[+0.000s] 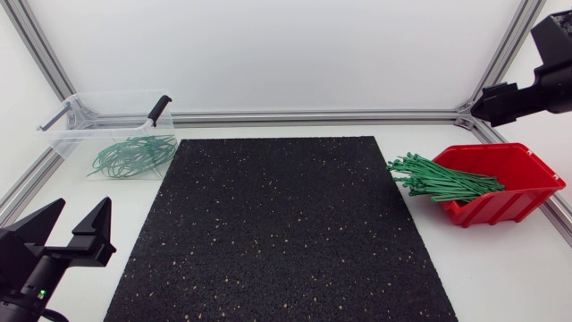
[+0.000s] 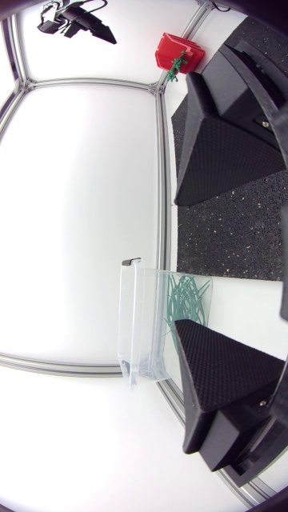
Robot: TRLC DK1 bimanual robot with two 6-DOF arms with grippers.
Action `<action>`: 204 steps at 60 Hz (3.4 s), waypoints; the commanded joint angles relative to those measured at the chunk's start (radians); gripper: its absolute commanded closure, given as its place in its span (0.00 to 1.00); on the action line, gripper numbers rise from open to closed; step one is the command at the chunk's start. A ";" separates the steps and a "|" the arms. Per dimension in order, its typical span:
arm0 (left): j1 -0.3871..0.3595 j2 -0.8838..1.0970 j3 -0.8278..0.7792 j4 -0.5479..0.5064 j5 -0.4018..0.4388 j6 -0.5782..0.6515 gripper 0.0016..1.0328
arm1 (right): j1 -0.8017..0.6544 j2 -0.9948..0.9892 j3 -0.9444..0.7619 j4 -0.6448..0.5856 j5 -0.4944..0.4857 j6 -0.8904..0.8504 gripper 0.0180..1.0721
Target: Take a green cable tie from the red box, thread the tail through the head to close it, then place it in the transparent bin on the left.
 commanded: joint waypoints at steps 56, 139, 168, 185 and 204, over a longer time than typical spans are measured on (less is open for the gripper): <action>-0.004 -0.007 -0.039 -0.020 0.004 -0.013 0.04 | -0.067 0.183 -0.306 0.009 -0.016 -0.956 0.21; -0.004 -0.007 -0.039 -0.023 0.004 -0.011 0.04 | -0.024 0.323 -0.301 0.118 -0.039 -1.188 0.56; -0.012 -0.005 -0.039 -0.023 0.004 -0.011 0.04 | -0.030 0.317 -0.330 0.138 -0.019 -1.226 0.74; -0.012 -0.005 -0.039 -0.023 0.004 -0.011 0.04 | -0.036 0.307 -0.343 0.138 -0.018 -1.240 0.76; -0.015 -0.004 -0.039 -0.023 0.004 -0.011 0.04 | -0.044 0.284 -0.316 0.115 -0.027 -1.254 0.79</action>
